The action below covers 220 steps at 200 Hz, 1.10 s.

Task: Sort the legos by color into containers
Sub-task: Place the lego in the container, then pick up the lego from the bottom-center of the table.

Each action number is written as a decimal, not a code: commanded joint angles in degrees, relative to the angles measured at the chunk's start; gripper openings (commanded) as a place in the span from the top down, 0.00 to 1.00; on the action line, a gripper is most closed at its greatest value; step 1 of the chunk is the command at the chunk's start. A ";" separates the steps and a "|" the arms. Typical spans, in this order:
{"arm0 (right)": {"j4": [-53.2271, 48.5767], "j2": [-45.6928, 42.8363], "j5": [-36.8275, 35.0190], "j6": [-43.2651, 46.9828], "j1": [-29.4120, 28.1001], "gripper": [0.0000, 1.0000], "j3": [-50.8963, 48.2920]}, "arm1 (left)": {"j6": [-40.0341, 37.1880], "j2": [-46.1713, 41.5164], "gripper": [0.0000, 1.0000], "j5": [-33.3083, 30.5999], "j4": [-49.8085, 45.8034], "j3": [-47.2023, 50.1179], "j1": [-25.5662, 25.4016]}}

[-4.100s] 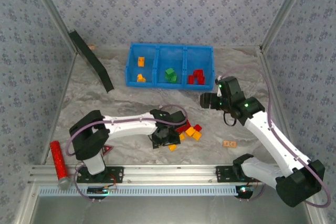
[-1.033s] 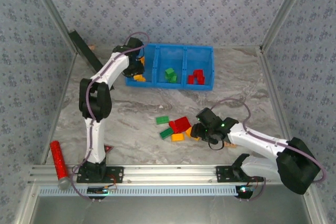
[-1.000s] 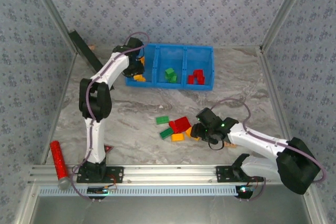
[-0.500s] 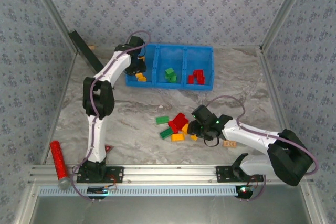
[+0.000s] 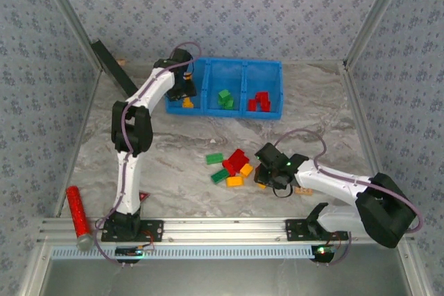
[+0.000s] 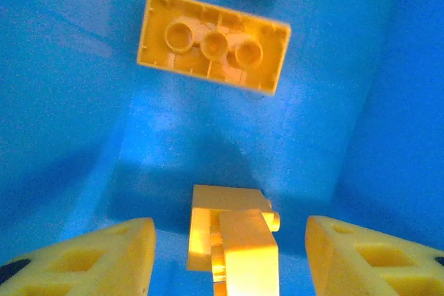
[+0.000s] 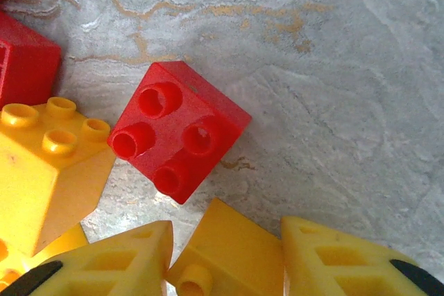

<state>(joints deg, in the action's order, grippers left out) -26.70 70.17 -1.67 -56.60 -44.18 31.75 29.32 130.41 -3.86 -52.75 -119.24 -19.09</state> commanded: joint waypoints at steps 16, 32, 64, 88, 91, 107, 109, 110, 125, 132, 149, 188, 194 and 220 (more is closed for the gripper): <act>-3.01 0.34 -1.62 -0.61 -0.21 0.63 -0.99 | -1.96 -2.71 0.38 1.52 -1.83 -5.04 -0.94; -3.58 0.29 -1.17 -0.09 -0.28 0.65 -0.27 | -2.46 -4.19 0.38 2.16 -2.56 -6.06 -1.47; -4.60 0.71 -0.45 0.54 -0.38 0.51 1.21 | -3.56 -8.03 0.37 2.40 -2.89 -6.18 -2.42; -3.82 1.69 -0.88 -0.29 -0.39 0.49 1.23 | -4.08 -10.12 0.37 2.72 -3.45 -6.18 -3.03; -3.74 1.83 -0.94 -0.35 -0.38 0.49 1.25 | -4.22 -10.36 0.37 2.64 -3.54 -6.14 -3.10; -3.26 2.63 -1.23 -0.62 -0.38 0.46 1.21 | -4.75 -11.72 0.37 2.20 -3.73 -5.92 -3.48; -3.20 2.74 -1.23 -0.66 -0.38 0.46 1.23 | -4.79 -11.86 0.37 2.19 -3.78 -5.85 -3.54; -3.11 2.76 -1.18 -0.68 -0.38 0.46 1.22 | -4.84 -11.90 0.37 2.15 -3.81 -5.84 -3.56; -2.25 3.90 -0.75 -0.45 -0.39 0.43 1.39 | -5.28 -12.98 0.36 2.01 -3.87 -5.22 -3.84; -1.81 4.52 -0.54 -0.38 -0.44 0.42 1.53 | -5.41 -13.36 0.36 2.02 -3.77 -4.69 -3.93; -1.53 6.12 0.00 -0.21 -0.85 0.45 1.99 | -5.55 -14.28 0.36 2.10 -3.67 -3.59 -3.94; -3.50 8.26 -0.05 -0.41 -2.94 0.54 3.34 | -6.11 -16.77 0.36 2.05 -3.93 -1.89 -3.93; -3.89 8.44 -0.04 -0.39 -3.26 0.55 3.53 | -6.11 -17.25 0.36 1.91 -4.10 -1.66 -3.94; -4.85 9.53 -0.37 0.40 -4.24 0.60 4.22 | -6.78 -20.16 0.36 1.39 -4.27 0.53 -3.94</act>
<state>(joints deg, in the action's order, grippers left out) -32.56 76.73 -4.64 -56.27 -46.98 36.38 24.18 115.87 -2.17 -55.55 -120.14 -22.90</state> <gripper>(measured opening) 0.418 0.642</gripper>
